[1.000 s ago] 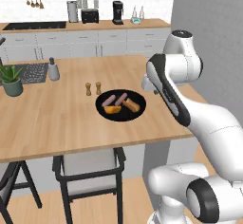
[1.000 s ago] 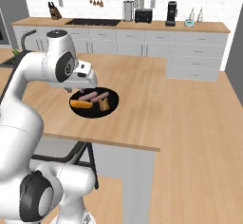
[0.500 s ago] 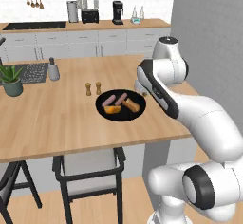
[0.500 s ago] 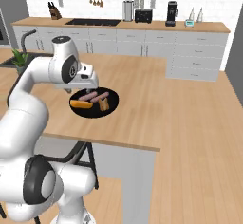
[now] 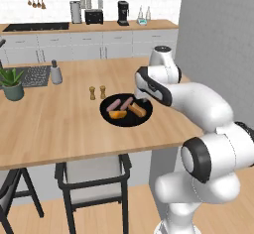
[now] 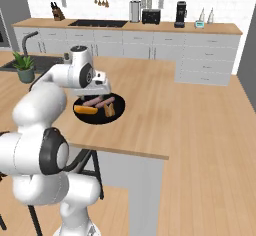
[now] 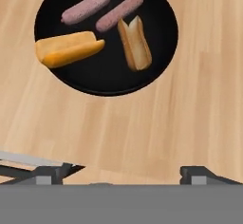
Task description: Place one bun and one sausage from the bowl on each plate.
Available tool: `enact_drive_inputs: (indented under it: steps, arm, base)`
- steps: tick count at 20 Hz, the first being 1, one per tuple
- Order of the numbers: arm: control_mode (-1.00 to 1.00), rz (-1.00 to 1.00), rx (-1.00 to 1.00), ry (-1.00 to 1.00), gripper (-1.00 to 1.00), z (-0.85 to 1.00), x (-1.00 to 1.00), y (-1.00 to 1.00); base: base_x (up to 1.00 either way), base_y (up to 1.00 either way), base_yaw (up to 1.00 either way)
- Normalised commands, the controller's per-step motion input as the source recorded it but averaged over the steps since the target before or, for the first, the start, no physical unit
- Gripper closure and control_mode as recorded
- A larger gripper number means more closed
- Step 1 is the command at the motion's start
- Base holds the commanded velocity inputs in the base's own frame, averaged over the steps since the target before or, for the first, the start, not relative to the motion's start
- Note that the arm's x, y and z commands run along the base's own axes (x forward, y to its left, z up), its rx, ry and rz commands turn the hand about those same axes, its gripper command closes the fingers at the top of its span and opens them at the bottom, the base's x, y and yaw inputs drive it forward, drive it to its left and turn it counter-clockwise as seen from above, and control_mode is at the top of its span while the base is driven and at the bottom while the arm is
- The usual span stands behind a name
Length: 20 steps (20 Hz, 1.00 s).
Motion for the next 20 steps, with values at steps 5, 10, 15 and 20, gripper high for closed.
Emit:
enact_drive_inputs:
  steps: [5, 10, 15, 20]
  arm:
    - [-1.0, 0.04, -0.05, 0.07, -1.0, -0.42, 0.79, 0.03]
    - [-1.0, 0.04, -0.06, 0.02, -1.0, -0.45, 0.69, 0.01]
    - [-1.0, 0.06, -0.08, 0.01, -1.0, -0.41, 0.65, 0.12]
    - [-1.0, 0.12, -0.01, 0.02, -1.0, -0.46, 0.58, 0.09]
  base:
    - [0.0, 0.0, 0.0]
    - [0.0, 0.0, 0.0]
    - [0.0, 0.0, 0.0]
    - [0.0, 0.0, 0.0]
